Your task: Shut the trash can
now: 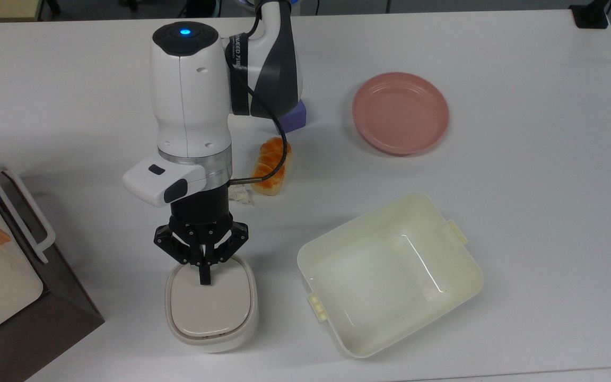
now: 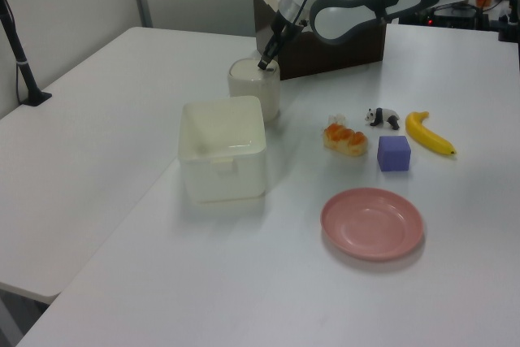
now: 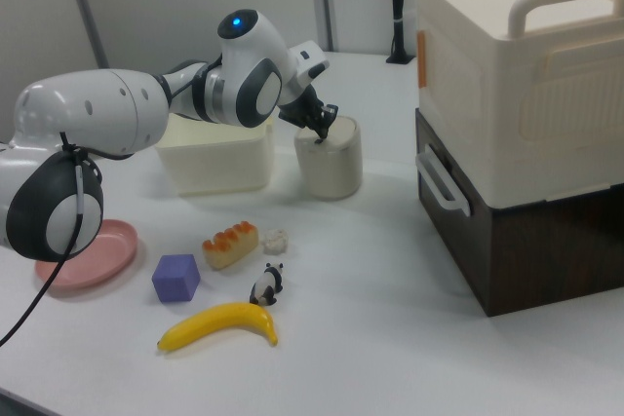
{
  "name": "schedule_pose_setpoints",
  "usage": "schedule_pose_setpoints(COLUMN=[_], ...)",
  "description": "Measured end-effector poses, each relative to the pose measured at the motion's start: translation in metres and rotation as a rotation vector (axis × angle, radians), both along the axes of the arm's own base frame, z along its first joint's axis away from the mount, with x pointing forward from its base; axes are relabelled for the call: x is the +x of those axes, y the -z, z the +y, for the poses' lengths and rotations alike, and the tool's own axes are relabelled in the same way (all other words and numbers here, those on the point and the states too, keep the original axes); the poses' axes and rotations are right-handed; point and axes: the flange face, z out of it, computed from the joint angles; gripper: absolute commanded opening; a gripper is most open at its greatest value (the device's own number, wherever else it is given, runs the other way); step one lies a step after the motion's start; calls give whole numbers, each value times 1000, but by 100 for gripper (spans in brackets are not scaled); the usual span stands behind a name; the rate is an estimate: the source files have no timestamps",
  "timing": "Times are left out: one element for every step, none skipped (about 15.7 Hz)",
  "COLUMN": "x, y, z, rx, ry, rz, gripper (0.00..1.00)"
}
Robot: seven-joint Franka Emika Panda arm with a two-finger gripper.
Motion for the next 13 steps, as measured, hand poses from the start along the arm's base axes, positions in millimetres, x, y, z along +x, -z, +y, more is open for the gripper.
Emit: schedule_pose_setpoints(x=[0,0,0,0,0,-1,-2,-3,-6,-10,-17,-26,-36], y=[0,0,0,0,0,-2,-9,-18,-30,-45,-60,-74,-88], z=[0,0,0,0,0,0,-1,-2,-1,-1,0,2,3], rx=[0,0,0,0,2,8,26,39,47,53,55,56,56], ry=[0,0,0,0,1,3,11,16,19,21,21,21,21], rz=[1,1,1,1,0,-2,-9,-19,-25,-16,8,35,60], gripper=[0,0,0,0,0,0,0,0,0,0,0,0,0])
